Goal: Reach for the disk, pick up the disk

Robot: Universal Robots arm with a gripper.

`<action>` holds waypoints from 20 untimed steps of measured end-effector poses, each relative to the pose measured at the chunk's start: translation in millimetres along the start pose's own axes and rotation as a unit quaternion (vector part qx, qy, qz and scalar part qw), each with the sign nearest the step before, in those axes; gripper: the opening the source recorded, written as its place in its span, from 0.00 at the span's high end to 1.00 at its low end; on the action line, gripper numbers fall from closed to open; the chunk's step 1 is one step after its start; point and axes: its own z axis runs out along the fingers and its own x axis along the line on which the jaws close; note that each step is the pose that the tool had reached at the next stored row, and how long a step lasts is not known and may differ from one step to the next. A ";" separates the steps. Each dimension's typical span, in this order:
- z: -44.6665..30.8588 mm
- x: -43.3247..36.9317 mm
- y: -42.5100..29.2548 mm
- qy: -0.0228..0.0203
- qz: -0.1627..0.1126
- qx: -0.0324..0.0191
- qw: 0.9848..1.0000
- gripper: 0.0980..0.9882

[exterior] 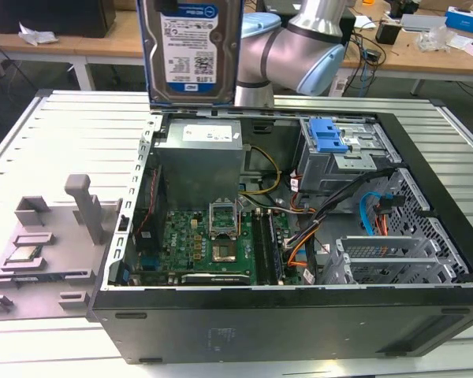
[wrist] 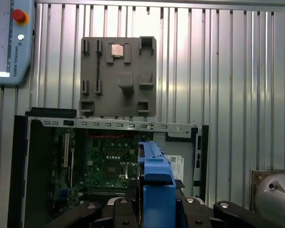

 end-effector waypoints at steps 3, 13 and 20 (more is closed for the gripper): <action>-0.6 0.1 -11.0 0.000 0.000 0.000 1.000 0.70; -2.6 0.4 -52.3 0.000 0.000 -0.001 1.000 0.70; -3.6 0.5 -77.2 0.000 0.000 -0.002 1.000 0.70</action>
